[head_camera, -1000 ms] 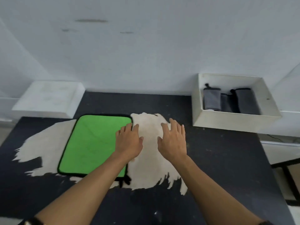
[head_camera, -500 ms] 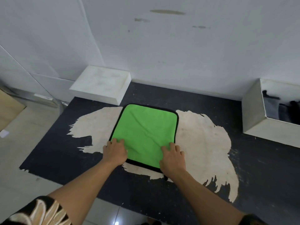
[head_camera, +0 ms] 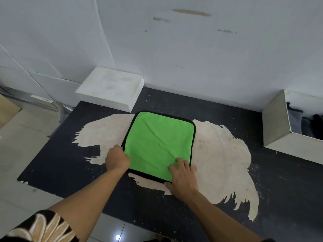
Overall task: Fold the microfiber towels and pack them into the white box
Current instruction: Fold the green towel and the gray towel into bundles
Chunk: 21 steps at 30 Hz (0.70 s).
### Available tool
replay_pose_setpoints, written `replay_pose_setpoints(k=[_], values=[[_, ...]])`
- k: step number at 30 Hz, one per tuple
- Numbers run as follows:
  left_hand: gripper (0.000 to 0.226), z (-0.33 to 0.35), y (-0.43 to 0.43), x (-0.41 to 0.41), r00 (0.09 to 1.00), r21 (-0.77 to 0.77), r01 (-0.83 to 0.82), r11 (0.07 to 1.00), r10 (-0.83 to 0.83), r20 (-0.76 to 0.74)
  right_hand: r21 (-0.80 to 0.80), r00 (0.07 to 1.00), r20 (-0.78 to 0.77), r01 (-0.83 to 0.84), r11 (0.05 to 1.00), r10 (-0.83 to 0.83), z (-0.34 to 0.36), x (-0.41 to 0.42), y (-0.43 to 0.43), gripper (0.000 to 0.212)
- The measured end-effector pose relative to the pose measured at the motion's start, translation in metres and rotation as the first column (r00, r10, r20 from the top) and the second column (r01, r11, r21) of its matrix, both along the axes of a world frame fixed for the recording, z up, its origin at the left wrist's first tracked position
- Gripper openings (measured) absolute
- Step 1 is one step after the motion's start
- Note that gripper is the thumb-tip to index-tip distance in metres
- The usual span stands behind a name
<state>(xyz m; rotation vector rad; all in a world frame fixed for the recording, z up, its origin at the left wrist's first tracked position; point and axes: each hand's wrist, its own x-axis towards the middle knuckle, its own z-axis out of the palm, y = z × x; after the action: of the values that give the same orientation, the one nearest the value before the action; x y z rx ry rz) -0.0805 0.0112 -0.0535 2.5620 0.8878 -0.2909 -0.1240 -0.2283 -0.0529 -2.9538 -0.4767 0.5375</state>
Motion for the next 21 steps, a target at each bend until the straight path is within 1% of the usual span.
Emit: replay_pose_setpoints(k=[3,5,7,10,12,14,16,17,19,20,21], values=[[0.020,0.003,0.005,0.003,0.995,-0.085,-0.064,0.994,0.057,-0.079,0.002,1.000,0.008,-0.010,1.000,0.010,-0.003,-0.003,0.002,0.055],[0.020,0.001,0.011,0.004,0.991,-0.132,-0.086,0.988,0.071,-0.114,0.039,0.999,0.041,-0.009,0.999,0.008,-0.007,-0.004,0.001,0.045],[0.022,0.000,0.016,0.003,0.988,-0.169,-0.088,0.982,0.064,-0.138,0.044,0.999,0.051,-0.020,0.999,0.018,-0.008,-0.003,-0.001,0.042],[0.023,-0.003,0.021,0.004,0.989,-0.265,-0.098,0.959,0.063,-0.136,0.039,0.997,0.064,-0.042,0.998,0.039,-0.009,-0.003,-0.007,0.051],[0.024,-0.007,0.025,0.009,0.988,-0.376,-0.144,0.916,0.111,-0.109,0.017,0.995,0.080,-0.064,0.998,0.062,-0.010,-0.004,-0.009,0.056],[0.026,-0.006,0.023,0.013,0.979,-0.521,-0.201,0.830,0.181,-0.091,0.026,0.989,0.135,-0.060,0.998,0.056,-0.014,-0.005,-0.010,0.045],[0.020,0.006,0.014,0.016,0.963,-0.665,-0.239,0.707,0.258,-0.072,0.063,0.981,0.184,-0.065,0.996,0.053,-0.017,-0.005,-0.010,0.033],[0.020,0.015,0.008,0.018,0.948,-0.738,-0.260,0.623,0.311,-0.072,0.072,0.980,0.185,-0.082,0.994,0.068,-0.018,-0.005,-0.010,0.032],[0.022,0.026,0.001,0.024,0.904,-0.843,-0.295,0.450,0.417,-0.094,0.059,0.979,0.174,-0.121,0.991,0.110,-0.021,-0.004,-0.011,0.041],[0.022,0.030,0.000,0.027,0.885,-0.868,-0.303,0.394,0.455,-0.103,0.049,0.978,0.173,-0.128,0.990,0.118,-0.022,-0.004,-0.011,0.045],[0.021,0.035,-0.002,0.029,0.875,-0.881,-0.303,0.363,0.473,-0.106,0.048,0.977,0.182,-0.121,0.992,0.110,-0.023,-0.004,-0.011,0.043]])
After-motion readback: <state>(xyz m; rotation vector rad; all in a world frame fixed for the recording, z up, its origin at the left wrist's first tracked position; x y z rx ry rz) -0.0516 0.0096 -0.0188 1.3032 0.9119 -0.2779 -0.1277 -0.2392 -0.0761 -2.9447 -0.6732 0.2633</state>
